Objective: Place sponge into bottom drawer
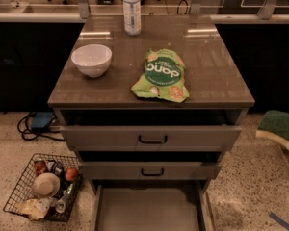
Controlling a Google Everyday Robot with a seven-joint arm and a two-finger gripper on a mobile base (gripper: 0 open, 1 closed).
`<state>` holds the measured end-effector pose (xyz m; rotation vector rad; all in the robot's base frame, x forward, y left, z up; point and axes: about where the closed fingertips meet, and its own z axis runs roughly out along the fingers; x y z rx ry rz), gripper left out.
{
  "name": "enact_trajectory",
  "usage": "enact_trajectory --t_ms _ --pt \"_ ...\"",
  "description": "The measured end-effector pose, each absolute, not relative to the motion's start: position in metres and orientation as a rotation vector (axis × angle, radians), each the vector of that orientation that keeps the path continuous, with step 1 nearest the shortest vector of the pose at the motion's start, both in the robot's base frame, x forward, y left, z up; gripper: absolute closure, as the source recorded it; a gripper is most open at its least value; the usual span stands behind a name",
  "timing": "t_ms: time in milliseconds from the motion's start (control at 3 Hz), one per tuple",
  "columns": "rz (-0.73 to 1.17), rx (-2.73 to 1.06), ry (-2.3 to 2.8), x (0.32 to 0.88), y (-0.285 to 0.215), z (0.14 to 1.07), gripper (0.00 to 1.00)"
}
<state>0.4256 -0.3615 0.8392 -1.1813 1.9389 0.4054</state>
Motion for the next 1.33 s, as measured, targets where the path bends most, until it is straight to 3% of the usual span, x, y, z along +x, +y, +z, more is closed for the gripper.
enact_trajectory --t_ms 667,1333 --pt "0.371 -1.296 1.981 0.381 -0.395 0.762 1.0" --pt "0.408 -1.384 1.994 0.365 -0.384 0.723 1.0"
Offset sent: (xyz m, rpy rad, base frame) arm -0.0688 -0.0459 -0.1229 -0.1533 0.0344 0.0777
